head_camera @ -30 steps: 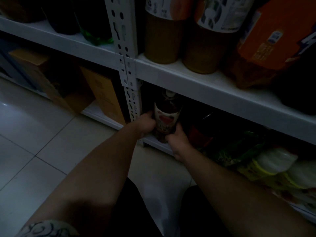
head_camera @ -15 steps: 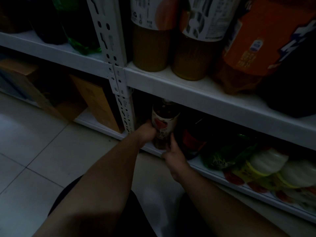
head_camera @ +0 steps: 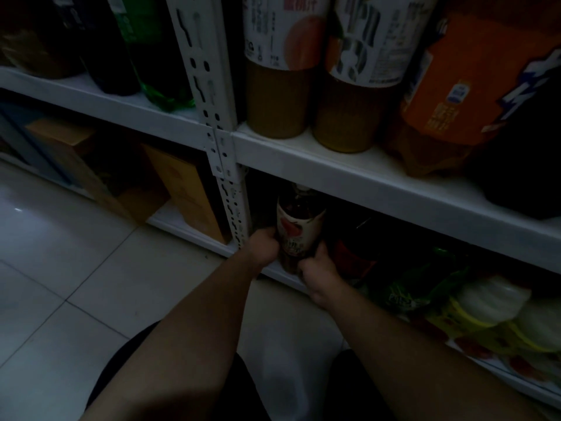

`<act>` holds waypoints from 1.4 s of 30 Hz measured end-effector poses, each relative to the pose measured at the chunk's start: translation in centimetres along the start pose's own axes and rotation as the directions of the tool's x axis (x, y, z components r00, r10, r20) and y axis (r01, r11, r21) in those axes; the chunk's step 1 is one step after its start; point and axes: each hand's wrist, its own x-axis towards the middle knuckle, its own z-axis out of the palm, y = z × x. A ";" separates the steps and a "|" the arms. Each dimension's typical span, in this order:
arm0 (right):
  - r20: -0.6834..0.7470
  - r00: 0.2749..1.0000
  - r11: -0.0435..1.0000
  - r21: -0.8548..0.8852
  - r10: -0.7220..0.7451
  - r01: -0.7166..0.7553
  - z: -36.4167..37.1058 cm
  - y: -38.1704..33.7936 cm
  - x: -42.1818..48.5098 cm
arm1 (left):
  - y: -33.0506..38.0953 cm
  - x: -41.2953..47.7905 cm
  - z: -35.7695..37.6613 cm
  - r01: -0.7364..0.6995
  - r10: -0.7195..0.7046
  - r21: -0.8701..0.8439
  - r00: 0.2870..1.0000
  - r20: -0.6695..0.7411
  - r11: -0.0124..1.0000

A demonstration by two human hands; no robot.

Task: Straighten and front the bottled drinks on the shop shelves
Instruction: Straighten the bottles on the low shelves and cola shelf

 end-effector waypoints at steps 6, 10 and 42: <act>-0.060 0.998 0.999 -0.043 -0.036 0.033 0.0 -1.0 -1.6 | 0.9 -1.3 -0.6 -0.037 0.031 0.071 0.996 0.081 0.997; -0.013 0.997 0.985 -0.161 -0.072 0.069 -0.4 -3.5 -3.9 | 2.9 -3.6 -1.9 -0.053 0.014 0.269 0.989 0.147 0.962; -0.052 0.650 0.359 -0.865 -0.758 0.349 -6.8 -40.4 -16.6 | 24.3 -8.7 -12.2 -0.442 0.371 0.084 0.618 -0.693 0.893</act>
